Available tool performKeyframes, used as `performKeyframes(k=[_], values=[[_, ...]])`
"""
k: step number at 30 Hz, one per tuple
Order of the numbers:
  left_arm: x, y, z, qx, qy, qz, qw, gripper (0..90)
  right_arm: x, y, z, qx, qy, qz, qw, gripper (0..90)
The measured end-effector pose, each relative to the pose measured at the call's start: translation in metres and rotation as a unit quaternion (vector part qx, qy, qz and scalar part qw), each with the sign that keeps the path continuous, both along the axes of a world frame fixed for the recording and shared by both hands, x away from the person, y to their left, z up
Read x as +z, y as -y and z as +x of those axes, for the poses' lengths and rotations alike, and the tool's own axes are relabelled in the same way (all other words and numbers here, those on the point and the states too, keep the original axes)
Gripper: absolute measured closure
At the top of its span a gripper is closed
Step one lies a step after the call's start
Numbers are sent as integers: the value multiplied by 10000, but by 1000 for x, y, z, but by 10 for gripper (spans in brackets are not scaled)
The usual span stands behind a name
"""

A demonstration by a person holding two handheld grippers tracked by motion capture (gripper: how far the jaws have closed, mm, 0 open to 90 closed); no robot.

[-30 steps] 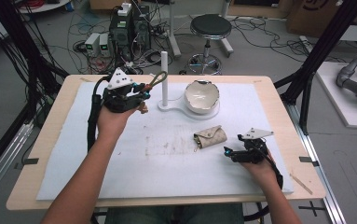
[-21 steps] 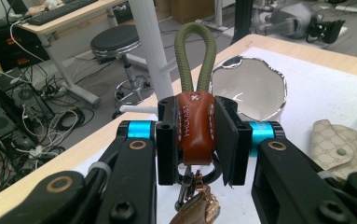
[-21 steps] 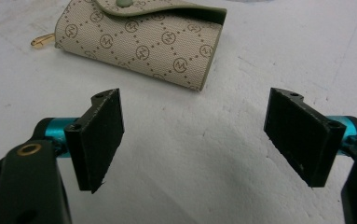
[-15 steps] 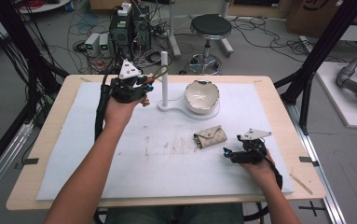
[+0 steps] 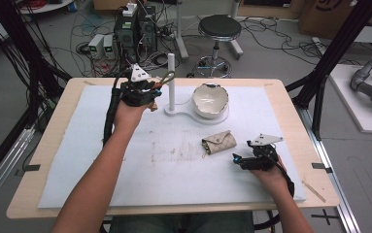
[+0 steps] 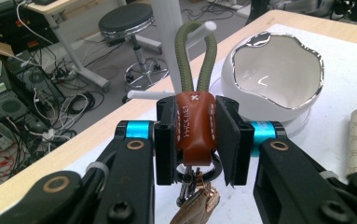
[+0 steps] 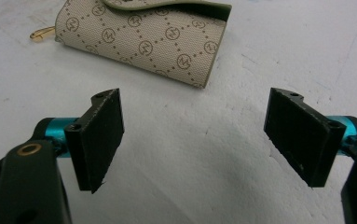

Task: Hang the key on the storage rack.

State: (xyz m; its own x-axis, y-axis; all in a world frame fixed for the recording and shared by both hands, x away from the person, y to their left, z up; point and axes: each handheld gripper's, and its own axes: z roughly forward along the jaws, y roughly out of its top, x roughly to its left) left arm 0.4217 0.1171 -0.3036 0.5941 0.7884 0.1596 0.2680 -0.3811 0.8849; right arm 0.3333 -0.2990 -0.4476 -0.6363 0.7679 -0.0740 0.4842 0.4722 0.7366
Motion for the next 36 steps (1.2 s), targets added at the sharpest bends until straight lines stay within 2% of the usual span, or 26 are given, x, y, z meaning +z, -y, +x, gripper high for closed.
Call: performKeyframes(k=[2, 4, 7, 10, 12, 18, 20, 21, 25, 27, 28, 30, 31, 33, 36], values=[[-2, -1, 2, 26, -41, 3, 10000, 665, 0, 0, 0, -1, -7, 9, 10000, 202], [-4, -1, 2, 74, -18, -34, 10000, 597, -1, 0, 0, 9, -6, 0, 10000, 202], [-6, -5, 2, 140, -26, -86, 9999, 548, -2, 1, 1, 11, -22, 7, 10000, 202], [-9, -8, -2, 256, -96, -146, 9995, 448, -1, 1, 1, -30, 21, 22, 10000, 202], [-14, -9, -6, 317, -98, -117, 9994, 425, -1, 2, 1, -29, 40, 30, 10000, 202], [-29, -14, -19, 180, -205, -172, 9995, 353, 0, 3, 0, -83, 32, 85, 9999, 202], [-33, -16, -25, -38, -274, -112, 9996, 326, 0, 2, 0, -76, 17, 77, 9999, 202], [-33, -16, -25, -38, -274, -112, 9996, 326, 0, 2, 0, -76, 17, 77, 9999, 202], [-41, -21, -37, -368, -240, -157, 9989, 309, -1, 1, 1, -51, 19, 81, 10000, 202], [-49, -23, -45, -478, -284, -203, 9982, 294, -1, 1, 1, -51, 24, 84, 9999, 202], [-49, -23, -45, -478, -284, -203, 9982, 291, -1, 1, 1, -51, 24, 84, 9999, 202], [-61, -26, -56, -546, -397, -420, 9968, 290, -1, 1, 0, -66, 11, 106, 9999, 202], [-61, -26, -56, -546, -397, -420, 9968, 290, -1, 1, 0, -73, 6, 111, 9999, 202], [-70, -30, -64, -543, -439, -609, 9957, 289, -1, 1, 0, -71, 1, 112, 9999, 202], [-81, -35, -73, -500, -522, -635, 9954, 281, -3, 1, 2, -100, -44, 107, 9999, 202]])
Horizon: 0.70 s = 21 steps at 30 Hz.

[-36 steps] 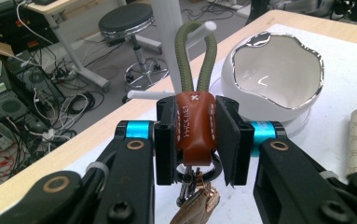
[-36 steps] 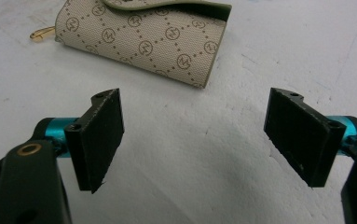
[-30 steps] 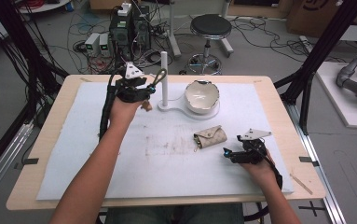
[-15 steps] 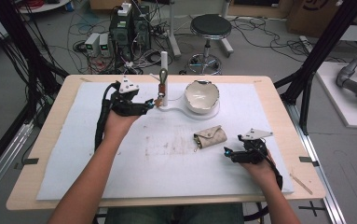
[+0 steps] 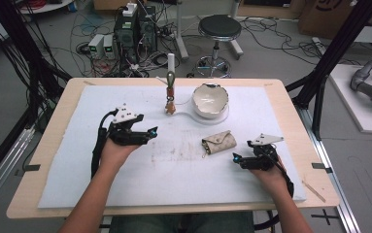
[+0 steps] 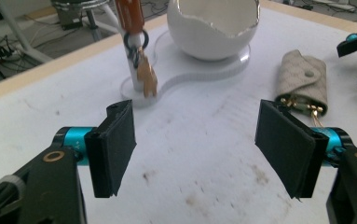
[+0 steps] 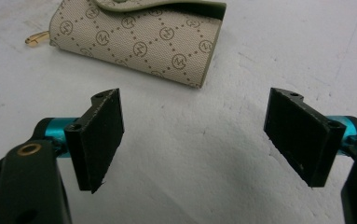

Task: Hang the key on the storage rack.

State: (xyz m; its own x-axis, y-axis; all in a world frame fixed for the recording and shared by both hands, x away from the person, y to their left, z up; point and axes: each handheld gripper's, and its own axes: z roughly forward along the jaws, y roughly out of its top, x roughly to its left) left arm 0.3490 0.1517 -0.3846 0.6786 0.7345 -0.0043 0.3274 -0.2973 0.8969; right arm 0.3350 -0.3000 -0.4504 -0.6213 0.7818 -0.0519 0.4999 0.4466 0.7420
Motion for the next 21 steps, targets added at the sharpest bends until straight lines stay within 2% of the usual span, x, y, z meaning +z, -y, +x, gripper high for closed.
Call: performKeyframes(k=[5, 10, 14, 21], values=[[-13, -9, -17, 30, -6, -97, 9999, 271, 1, -1, -1, 10, 2, 29, 10000, 202], [-18, -18, -26, 25, 15, -165, 9999, 246, 1, 0, -2, -13, 10, 61, 10000, 201], [-20, -27, -25, 73, 26, -176, 9998, 198, 1, -2, -1, 4, -32, 93, 10000, 201], [-20, -36, -20, 116, 46, -215, 9997, 192, 2, -2, 0, -3, -43, 170, 9998, 183]])
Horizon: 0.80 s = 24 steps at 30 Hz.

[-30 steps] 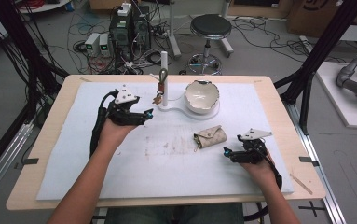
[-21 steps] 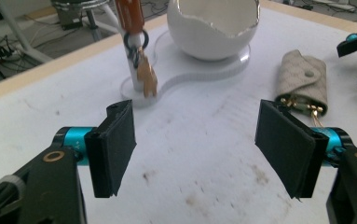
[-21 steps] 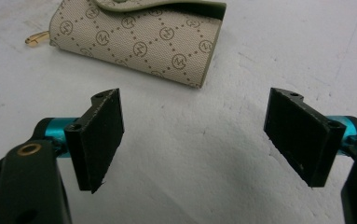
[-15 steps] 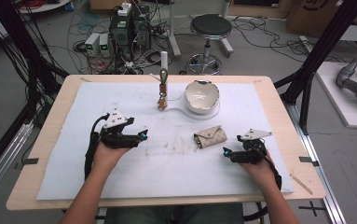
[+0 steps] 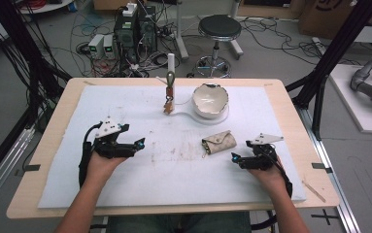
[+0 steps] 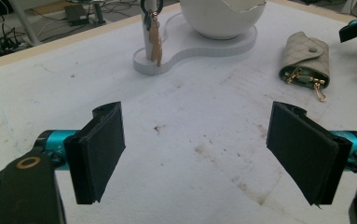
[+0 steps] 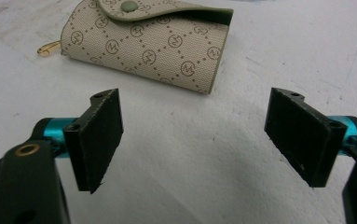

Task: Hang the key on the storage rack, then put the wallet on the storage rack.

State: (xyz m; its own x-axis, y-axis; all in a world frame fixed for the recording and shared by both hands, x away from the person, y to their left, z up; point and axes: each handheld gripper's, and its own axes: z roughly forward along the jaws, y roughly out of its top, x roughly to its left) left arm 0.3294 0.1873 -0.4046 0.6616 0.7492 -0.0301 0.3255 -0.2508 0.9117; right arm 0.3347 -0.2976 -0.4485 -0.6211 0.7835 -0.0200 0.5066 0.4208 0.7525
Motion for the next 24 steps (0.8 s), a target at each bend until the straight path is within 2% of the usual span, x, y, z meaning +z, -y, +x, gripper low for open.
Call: performKeyframes(k=[9, 16, 19, 24], values=[[-1, 0, 0, 79, 1, 106, 9999, 192, 1, 5, 2, -100, -27, 137, 9999, 183], [-3, 9, 1, -39, -26, 168, 9998, 192, 1, 10, 2, -121, -53, 197, 9997, 184], [-6, 9, 1, -75, -75, 156, 9998, 192, 0, 11, 3, -151, -111, 201, 9996, 184], [-10, 11, 4, -77, -156, 152, 9997, 192, 1, 13, -1, -153, -79, 161, 9997, 184]])
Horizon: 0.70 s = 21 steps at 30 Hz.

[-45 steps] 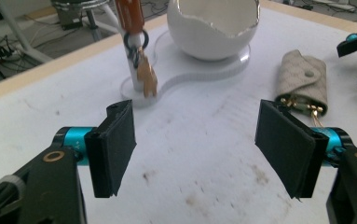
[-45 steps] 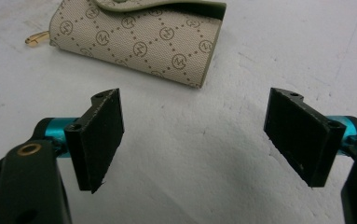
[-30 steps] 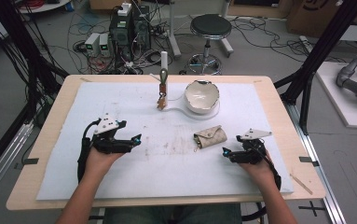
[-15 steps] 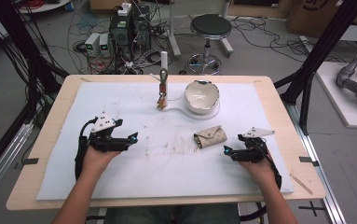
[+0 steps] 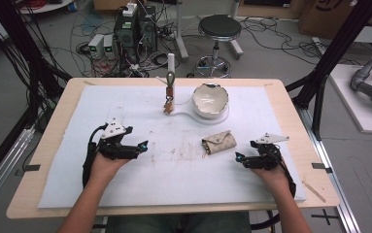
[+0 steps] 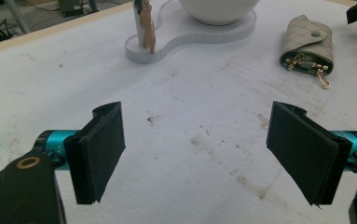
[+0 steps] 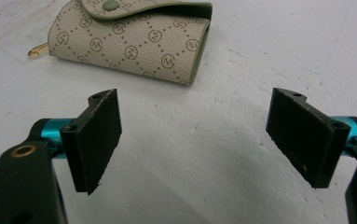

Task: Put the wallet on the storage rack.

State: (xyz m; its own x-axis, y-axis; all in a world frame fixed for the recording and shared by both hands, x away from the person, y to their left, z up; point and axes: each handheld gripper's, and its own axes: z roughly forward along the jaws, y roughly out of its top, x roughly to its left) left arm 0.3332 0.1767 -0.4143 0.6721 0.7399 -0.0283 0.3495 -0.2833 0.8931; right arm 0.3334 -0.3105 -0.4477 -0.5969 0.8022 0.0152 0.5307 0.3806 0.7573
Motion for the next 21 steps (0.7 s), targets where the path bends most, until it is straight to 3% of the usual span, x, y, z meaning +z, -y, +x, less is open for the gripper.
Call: performKeyframes(k=[15, 21], values=[[-1, 47, 15, -335, 35, -80, 9994, 192, -2, 23, -21, -122, 17, 53, 9999, 184], [-2, 78, 24, -709, 49, -14, 9975, 184, -3, 31, -28, -199, 4, 64, 9998, 184]])
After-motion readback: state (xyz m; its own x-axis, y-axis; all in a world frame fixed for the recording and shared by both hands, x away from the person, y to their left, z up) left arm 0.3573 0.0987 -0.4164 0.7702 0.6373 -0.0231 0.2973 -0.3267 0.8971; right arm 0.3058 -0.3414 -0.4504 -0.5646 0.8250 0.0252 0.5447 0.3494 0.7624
